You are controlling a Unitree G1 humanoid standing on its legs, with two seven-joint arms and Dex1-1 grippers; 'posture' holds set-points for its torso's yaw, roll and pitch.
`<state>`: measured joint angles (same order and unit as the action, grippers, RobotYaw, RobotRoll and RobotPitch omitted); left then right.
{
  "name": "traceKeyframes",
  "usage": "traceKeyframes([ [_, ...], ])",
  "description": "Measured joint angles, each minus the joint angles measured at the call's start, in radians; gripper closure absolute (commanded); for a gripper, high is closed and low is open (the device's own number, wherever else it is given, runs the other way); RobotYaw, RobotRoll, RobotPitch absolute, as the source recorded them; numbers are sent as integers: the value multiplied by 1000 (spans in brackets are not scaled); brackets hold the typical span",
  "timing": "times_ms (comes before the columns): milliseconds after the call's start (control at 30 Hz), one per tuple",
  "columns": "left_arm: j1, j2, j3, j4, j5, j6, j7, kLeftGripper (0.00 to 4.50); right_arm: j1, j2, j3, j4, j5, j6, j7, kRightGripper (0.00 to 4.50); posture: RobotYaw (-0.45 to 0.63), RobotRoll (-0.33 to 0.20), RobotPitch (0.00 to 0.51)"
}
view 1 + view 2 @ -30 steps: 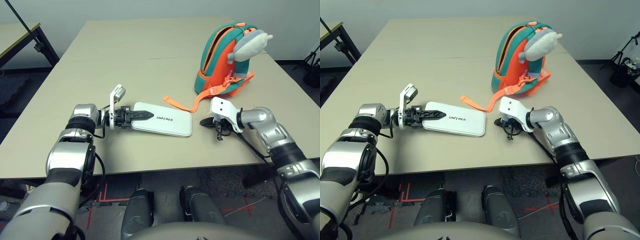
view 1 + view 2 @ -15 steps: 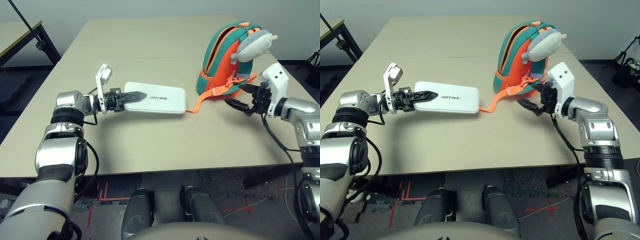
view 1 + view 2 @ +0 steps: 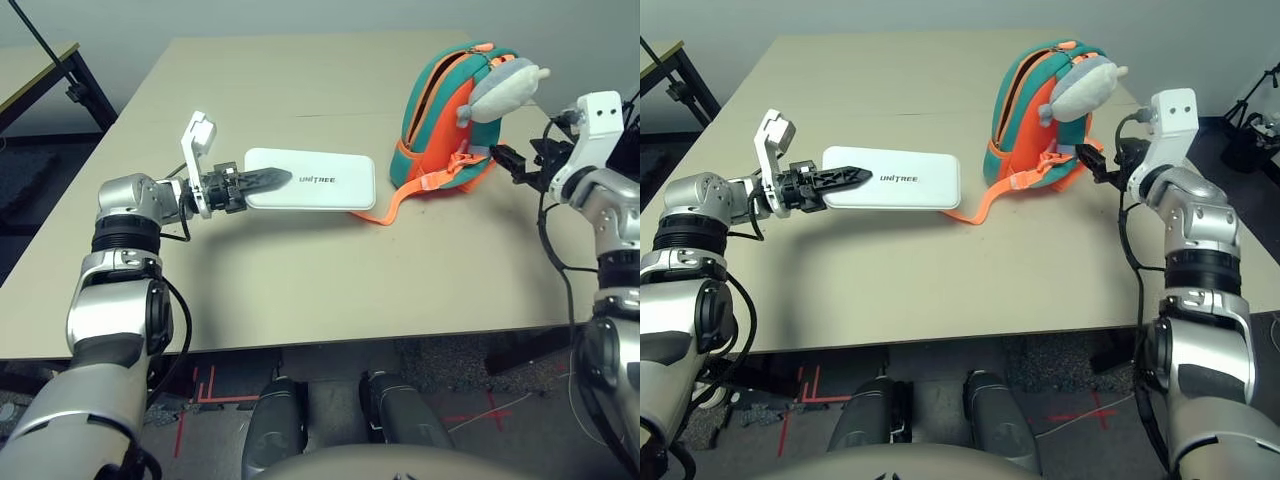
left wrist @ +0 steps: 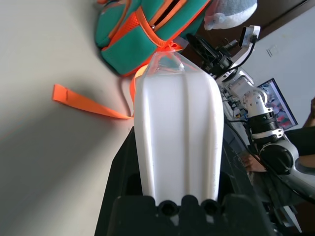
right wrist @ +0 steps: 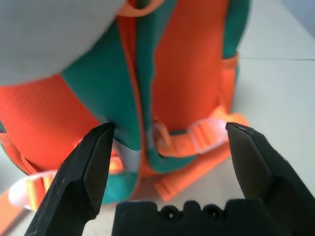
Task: Put the pencil case into the backpack and zip it.
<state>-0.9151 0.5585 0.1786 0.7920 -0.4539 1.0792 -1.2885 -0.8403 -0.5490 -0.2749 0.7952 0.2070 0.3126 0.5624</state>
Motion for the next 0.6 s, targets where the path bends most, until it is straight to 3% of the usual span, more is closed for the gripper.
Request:
traceKeyframes([
  [267, 43, 14, 12, -61, -37, 28, 35, 3173, -95, 18, 31, 216, -25, -116, 15, 0, -109, 0, 20],
  [300, 46, 14, 14, -72, -41, 31, 39, 3173, -104, 20, 32, 239, -30, -129, 16, 170, -107, 0, 20],
  [367, 54, 15, 20, -81, -56, 34, 47, 3173, -122, 26, 34, 281, -33, -152, 15, 617, -101, 0, 18],
  [600, 68, 15, 30, -110, -76, 44, 71, 3173, -144, 32, 34, 338, -34, -196, 15, 3244, -105, 0, 15],
])
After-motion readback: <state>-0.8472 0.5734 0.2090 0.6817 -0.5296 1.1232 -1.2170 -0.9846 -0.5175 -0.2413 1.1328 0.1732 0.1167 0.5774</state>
